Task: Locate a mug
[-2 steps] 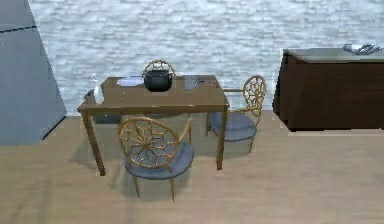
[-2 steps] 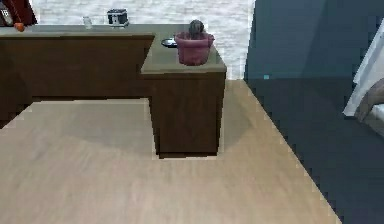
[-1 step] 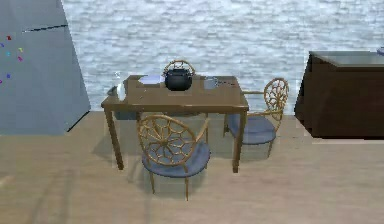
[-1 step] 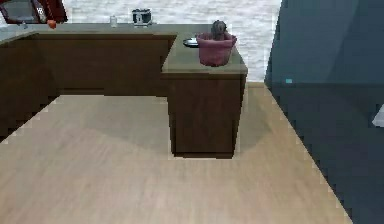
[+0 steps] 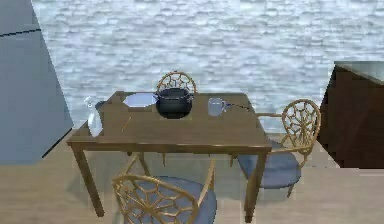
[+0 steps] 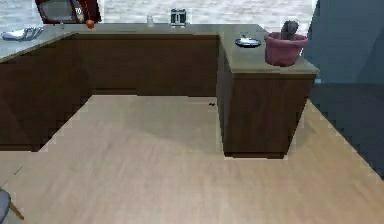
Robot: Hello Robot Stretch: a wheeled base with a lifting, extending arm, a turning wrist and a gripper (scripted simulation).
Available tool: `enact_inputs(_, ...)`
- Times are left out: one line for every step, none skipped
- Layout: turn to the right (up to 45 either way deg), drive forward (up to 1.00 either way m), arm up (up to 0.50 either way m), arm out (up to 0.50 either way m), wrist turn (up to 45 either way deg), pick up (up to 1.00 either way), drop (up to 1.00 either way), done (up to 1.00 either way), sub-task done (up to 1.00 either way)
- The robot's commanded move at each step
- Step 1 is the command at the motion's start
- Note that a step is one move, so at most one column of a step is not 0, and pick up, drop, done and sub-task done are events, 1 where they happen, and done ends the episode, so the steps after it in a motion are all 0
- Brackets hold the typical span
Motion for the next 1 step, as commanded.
enact_inputs(0.0, 0.0, 0.0, 0.0, 0.0, 0.0, 0.0, 1.0, 0.0)
